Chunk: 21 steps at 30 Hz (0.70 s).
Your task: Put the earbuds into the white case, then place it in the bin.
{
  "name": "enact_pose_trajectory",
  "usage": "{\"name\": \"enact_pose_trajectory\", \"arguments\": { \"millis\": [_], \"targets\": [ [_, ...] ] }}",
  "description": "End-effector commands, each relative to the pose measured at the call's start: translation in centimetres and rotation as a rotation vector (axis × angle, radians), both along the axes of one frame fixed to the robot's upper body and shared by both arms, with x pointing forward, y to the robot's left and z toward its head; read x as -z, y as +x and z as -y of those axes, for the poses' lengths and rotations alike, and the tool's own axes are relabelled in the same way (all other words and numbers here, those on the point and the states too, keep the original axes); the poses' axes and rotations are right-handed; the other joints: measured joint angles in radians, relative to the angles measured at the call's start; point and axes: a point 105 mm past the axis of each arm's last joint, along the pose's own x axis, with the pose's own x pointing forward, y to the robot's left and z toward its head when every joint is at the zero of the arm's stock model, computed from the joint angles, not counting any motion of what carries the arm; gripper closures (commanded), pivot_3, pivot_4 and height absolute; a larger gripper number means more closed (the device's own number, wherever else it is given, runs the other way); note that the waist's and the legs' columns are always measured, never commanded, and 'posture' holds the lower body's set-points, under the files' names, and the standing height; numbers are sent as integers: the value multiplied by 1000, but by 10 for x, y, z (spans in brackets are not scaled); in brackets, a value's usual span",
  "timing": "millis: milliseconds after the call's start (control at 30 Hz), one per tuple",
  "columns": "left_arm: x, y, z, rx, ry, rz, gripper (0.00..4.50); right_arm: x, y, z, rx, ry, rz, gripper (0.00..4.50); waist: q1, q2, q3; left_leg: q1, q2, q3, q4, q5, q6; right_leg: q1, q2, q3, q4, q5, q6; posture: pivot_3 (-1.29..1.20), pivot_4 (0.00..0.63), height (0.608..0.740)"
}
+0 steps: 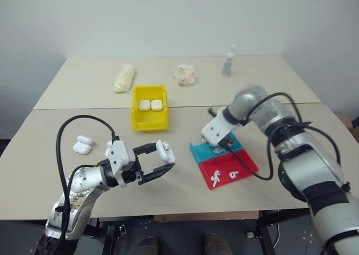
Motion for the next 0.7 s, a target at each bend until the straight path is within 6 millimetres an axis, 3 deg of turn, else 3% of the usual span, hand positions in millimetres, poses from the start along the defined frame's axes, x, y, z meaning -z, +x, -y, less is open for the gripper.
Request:
{"name": "enact_pose_trajectory", "arguments": {
  "millis": [33,100,267,400,533,700],
  "targets": [
    [-25,0,12,39,-62,68,1731,-66,-20,4,62,372,-1,3431,4,0,0,0,0,0,0,0,0,0,0,0,0,0,0,0,150,740],
    [-35,2,21,62,-86,78,1731,-93,-45,15,86,579,-72,3431,16,0,0,-2,0,-1,1,0,0,0,0,-1,0,0,0,0,150,740],
    [-59,0,40,141,-144,124,1731,-122,-94,29,111,905,-160,3431,27,0,0,-4,-1,-2,1,-1,1,0,-1,-2,-1,0,0,0,150,740],
    [-68,-1,52,203,-179,143,1731,-142,-119,30,125,1209,-307,3431,23,0,0,-3,-1,-3,2,-1,1,0,-1,-2,-1,0,0,0,150,740],
    [-81,-3,63,252,-224,158,1731,-137,-147,25,81,1400,-500,3431,25,-1,0,-2,-1,-3,2,0,1,2,0,-3,-2,0,0,0,150,740],
    [-84,-7,66,282,-229,161,1731,-129,-168,19,75,1500,-616,3431,23,-1,0,-3,-2,-3,3,-1,2,2,-1,-2,-1,0,1,0,150,740]
  ]
}}
